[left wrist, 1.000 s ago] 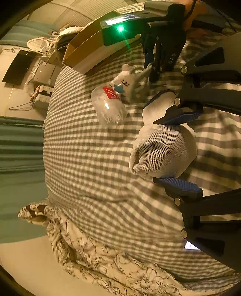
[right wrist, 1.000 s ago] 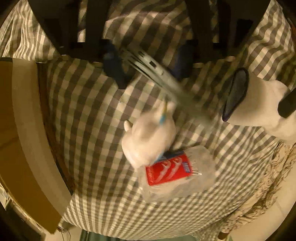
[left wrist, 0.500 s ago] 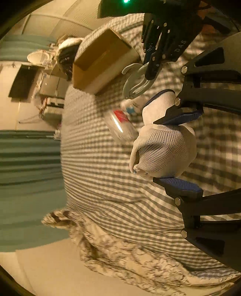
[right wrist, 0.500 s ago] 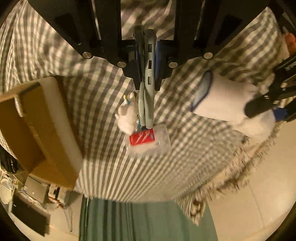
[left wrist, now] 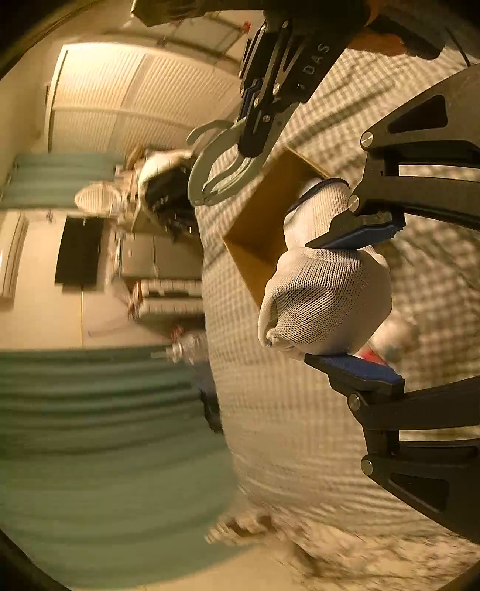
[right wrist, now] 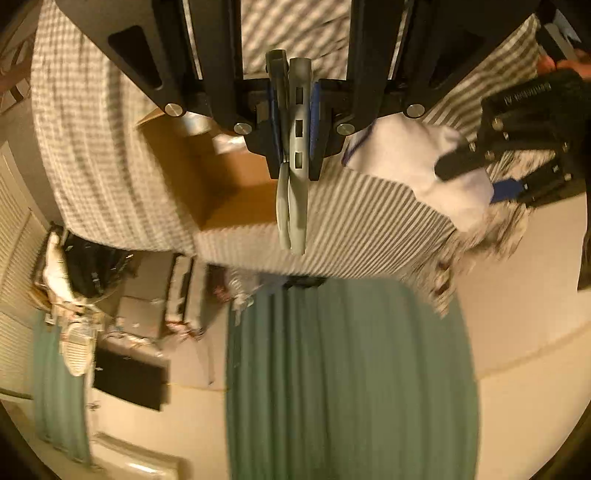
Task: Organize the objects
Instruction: 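Carry the sock into the box with the left tool while the right tool drops the clamp in, then withdraw both open tools from the box back toward the remaining items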
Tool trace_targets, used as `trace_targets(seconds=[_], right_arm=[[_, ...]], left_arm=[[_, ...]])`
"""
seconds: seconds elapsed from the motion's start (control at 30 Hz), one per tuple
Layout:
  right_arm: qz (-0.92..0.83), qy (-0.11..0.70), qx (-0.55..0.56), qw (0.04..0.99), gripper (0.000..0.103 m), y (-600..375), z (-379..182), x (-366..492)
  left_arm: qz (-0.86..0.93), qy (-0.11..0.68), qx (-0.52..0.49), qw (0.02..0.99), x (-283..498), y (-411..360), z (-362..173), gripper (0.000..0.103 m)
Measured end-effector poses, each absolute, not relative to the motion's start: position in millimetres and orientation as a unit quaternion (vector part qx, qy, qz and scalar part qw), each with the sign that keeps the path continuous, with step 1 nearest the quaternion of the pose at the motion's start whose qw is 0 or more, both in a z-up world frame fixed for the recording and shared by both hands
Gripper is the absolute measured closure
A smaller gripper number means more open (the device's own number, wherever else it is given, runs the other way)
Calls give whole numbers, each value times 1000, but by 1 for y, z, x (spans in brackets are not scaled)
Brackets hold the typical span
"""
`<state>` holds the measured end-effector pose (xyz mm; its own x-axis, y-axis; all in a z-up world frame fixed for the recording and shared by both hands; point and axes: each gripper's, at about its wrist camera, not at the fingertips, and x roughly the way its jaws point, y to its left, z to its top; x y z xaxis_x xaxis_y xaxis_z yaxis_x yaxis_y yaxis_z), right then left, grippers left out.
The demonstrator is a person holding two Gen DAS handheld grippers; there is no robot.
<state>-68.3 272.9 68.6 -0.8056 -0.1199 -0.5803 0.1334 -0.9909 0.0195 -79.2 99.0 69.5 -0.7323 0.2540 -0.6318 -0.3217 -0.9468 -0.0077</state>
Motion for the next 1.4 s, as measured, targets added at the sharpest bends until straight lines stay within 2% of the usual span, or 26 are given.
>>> trace_targets(seconds=[0.23, 0.53, 0.6, 0.7, 0.73, 0.77, 0.8, 0.83, 1.07, 1.27, 1.4], right_arm=[[-949, -1, 316, 16, 91, 326, 66, -110], [-924, -49, 379, -15, 91, 366, -11, -159], [-921, -50, 385, -18, 90, 373, -22, -163], [-921, -57, 386, -21, 90, 381, -27, -163], [-922, -55, 383, -24, 88, 383, -24, -163], [-924, -54, 377, -31, 77, 385, -20, -161], [-925, -54, 373, -37, 57, 386, -18, -160], [-927, -56, 368, -42, 50, 388, -14, -157], [-940, -48, 333, -45, 45, 372, 36, -120], [-956, -30, 292, -26, 30, 331, 94, -70], [-964, -4, 267, -6, 18, 299, 119, -35]], left_arm=[[922, 79, -330, 188, -143, 169, 63, 50], [900, 93, -376, 199, -192, 197, 1, 50], [896, 94, -382, 204, -195, 201, -7, 47], [892, 92, -390, 208, -200, 206, -14, 36], [893, 90, -390, 207, -200, 204, -14, 28], [896, 87, -385, 204, -198, 203, -10, 19], [898, 85, -382, 200, -196, 204, -7, 15], [902, 84, -376, 195, -193, 201, -2, 11], [922, 82, -337, 173, -157, 164, 51, 8], [945, 60, -296, 128, -111, 104, 104, 0], [957, 42, -278, 66, -72, 56, 124, 0]])
